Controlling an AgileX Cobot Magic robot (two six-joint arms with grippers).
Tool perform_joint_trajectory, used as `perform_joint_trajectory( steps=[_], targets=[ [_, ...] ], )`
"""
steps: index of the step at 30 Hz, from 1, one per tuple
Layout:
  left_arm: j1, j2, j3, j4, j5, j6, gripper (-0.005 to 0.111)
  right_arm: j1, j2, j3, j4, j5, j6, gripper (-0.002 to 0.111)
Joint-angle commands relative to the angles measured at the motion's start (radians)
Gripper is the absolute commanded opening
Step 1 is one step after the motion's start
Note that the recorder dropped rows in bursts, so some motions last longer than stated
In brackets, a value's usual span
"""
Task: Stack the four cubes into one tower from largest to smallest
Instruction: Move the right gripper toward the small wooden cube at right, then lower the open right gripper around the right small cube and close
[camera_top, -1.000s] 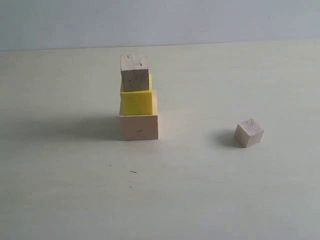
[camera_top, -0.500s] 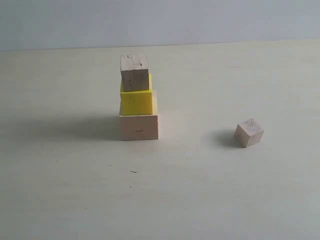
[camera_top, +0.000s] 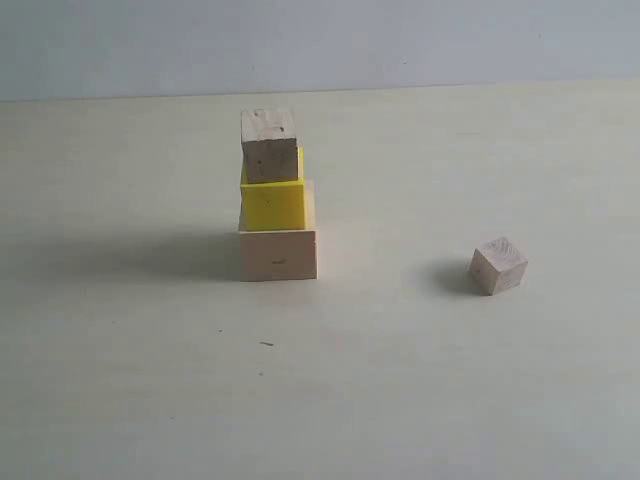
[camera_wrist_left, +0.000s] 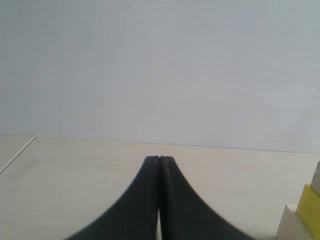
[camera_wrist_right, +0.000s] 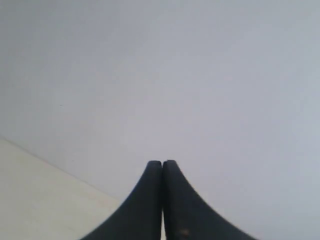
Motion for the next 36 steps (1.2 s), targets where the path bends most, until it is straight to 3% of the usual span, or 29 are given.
perform_joint_trajectory(
  steps=[1,4,5,10,13,14,18,19,24,27,30,32,36],
  targets=[
    [-0.025,-0.016,0.004,-0.008,-0.004,0.001,0.000,-0.006,-0.151,0.095,-0.025,-0.090,0.073,0.000],
    [-0.025,-0.015,0.004,-0.010,-0.004,0.001,0.000,-0.003,-0.225,0.164,0.197,-0.150,-0.028,0.000],
    [-0.025,-0.016,0.004,-0.012,-0.004,0.001,0.000,-0.003,-0.248,0.211,0.273,-0.182,-0.146,0.000],
    [-0.025,-0.016,0.004,-0.022,-0.002,0.001,0.000,-0.003,-0.354,0.331,0.355,-0.208,-0.155,0.000],
    [-0.025,-0.016,0.004,-0.024,-0.002,0.001,0.000,-0.003,-0.419,0.434,0.799,-0.313,-0.406,0.000],
    [-0.025,-0.016,0.004,-0.026,-0.002,0.001,0.000,-0.003,-0.421,0.454,1.090,-0.310,-0.621,0.000],
    [-0.025,-0.016,0.004,-0.026,-0.002,0.001,0.000,-0.003,-0.405,0.460,1.620,-0.185,-1.104,0.000],
    [-0.025,-0.016,0.004,-0.026,-0.002,0.001,0.000,-0.003,-0.396,0.460,1.647,-0.157,-1.147,0.000],
    [-0.025,-0.016,0.004,-0.028,-0.002,0.001,0.000,-0.003,-0.342,0.460,1.676,-0.100,-1.172,0.000],
    [-0.025,-0.016,0.004,-0.028,-0.002,0.001,0.000,-0.003,-0.285,0.458,1.631,-0.172,-1.043,0.000],
    [-0.025,-0.016,0.004,-0.028,-0.002,0.001,0.000,-0.003,-0.190,0.458,1.391,-0.236,-0.763,0.000],
    [-0.025,-0.016,0.004,-0.030,-0.002,0.001,0.000,-0.003,-0.058,0.416,1.048,-0.209,-0.374,0.000],
    [-0.025,-0.016,0.004,-0.030,-0.002,0.001,0.000,-0.003,0.113,0.331,0.696,-0.114,-0.068,0.000]
  ],
)
